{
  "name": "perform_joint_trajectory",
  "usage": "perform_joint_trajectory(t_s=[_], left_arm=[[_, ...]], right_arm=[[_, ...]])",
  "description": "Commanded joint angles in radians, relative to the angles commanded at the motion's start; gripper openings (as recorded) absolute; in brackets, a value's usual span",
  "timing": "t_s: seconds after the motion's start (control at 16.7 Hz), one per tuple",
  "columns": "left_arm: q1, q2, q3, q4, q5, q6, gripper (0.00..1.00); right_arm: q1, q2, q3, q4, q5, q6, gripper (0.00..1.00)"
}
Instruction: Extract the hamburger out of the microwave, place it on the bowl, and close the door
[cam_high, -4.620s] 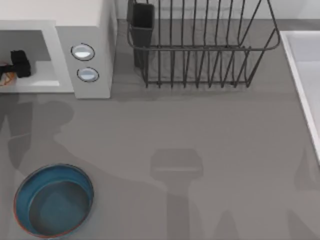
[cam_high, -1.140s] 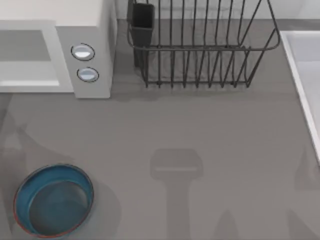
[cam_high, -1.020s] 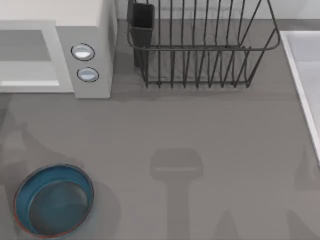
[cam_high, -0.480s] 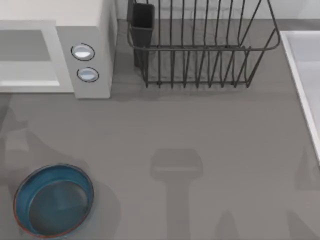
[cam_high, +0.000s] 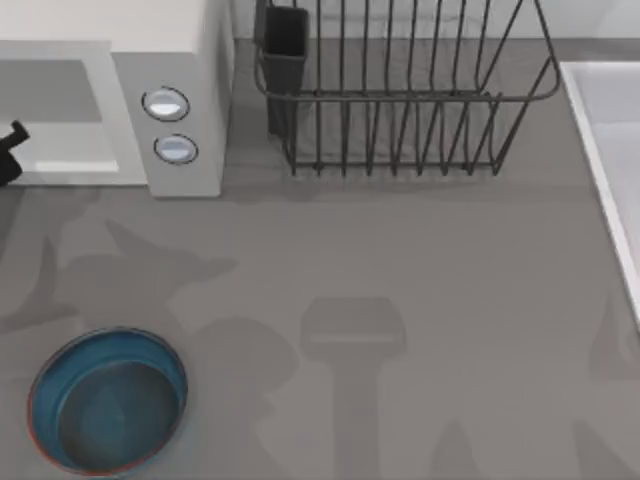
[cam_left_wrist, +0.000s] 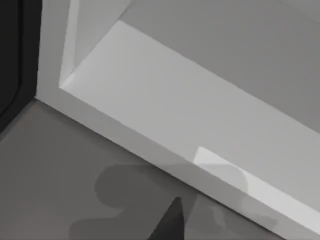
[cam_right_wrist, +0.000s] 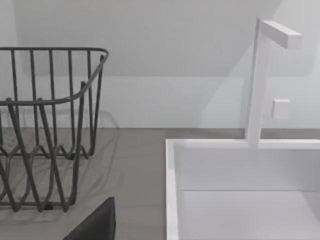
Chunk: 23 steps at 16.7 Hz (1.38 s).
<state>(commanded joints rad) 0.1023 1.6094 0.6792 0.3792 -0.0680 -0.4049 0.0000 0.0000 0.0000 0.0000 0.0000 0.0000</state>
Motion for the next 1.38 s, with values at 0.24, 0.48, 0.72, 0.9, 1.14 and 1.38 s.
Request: perform_joint_trajectory(t_s=[0.24, 0.48, 0.72, 0.9, 1.14, 1.38], left_arm=[[-0.162, 0.101, 0.220, -0.397, -0.098, -0.445, 0.00], [-0.345, 0.226, 0.426, -0.851, -0.212, -0.972, 0.00], [-0.528, 0.368, 0.581, -1.304, -0.329, -1.507, 0.00], [-0.655, 0.484, 0.654, -1.607, -0.411, -1.864, 0.00], [-0.792, 0.631, 0.697, -1.916, -0.499, -2.208, 0.00], [-0.871, 0.722, 0.706, -2.084, -0.553, -2.384, 0.00]], right_arm=[[0.000, 0.000, 0.000, 0.000, 0.000, 0.000, 1.00], [0.000, 0.000, 0.000, 0.000, 0.000, 0.000, 1.00], [0.000, 0.000, 0.000, 0.000, 0.000, 0.000, 1.00], [0.000, 0.000, 0.000, 0.000, 0.000, 0.000, 1.00], [0.000, 0.000, 0.000, 0.000, 0.000, 0.000, 1.00], [0.000, 0.000, 0.000, 0.000, 0.000, 0.000, 1.00]])
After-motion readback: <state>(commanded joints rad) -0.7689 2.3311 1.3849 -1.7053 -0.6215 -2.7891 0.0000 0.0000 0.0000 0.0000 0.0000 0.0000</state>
